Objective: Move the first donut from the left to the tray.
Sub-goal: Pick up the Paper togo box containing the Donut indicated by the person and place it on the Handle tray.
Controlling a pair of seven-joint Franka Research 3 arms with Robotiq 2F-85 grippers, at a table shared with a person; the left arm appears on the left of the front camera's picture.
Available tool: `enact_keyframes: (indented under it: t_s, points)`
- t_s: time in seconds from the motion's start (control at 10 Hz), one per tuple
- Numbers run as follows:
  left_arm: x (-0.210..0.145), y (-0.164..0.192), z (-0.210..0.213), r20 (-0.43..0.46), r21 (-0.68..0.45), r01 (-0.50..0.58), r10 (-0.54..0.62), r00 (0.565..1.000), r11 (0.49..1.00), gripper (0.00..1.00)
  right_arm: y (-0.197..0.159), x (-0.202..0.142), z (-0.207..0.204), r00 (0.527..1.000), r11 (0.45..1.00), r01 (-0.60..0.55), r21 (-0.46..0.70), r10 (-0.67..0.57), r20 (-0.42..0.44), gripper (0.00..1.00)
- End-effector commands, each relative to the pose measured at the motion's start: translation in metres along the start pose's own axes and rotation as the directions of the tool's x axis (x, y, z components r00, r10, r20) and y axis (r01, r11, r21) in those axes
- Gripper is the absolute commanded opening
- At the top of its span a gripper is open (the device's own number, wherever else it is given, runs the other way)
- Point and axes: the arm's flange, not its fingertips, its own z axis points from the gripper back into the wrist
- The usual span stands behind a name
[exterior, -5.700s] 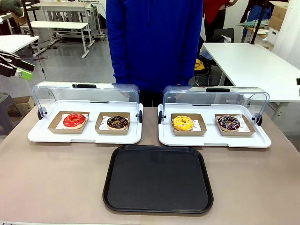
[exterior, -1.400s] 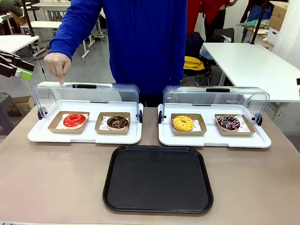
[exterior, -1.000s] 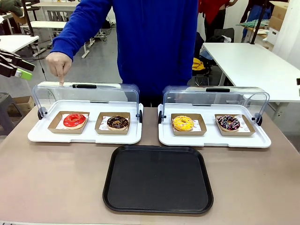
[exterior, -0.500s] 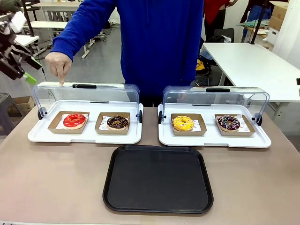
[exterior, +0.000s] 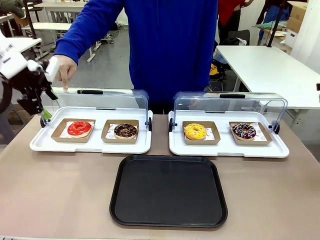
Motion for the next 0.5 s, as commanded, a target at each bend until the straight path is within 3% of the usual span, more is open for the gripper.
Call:
enact_keyframes:
  t_s: [0.0,0.4]
  points:
    - [0.003,-0.001,-0.028,-0.076,0.035,0.000,0.003,0.997,0.999,1.00,-0.003,0.002,-0.001,0.999,1.000,-0.026,-0.002,0.026,0.028,1.00]
    - [0.003,0.001,-0.070,-0.137,0.021,0.020,-0.016,0.990,1.000,1.00,-0.003,0.002,-0.001,0.999,1.000,-0.026,-0.002,0.026,0.028,1.00]
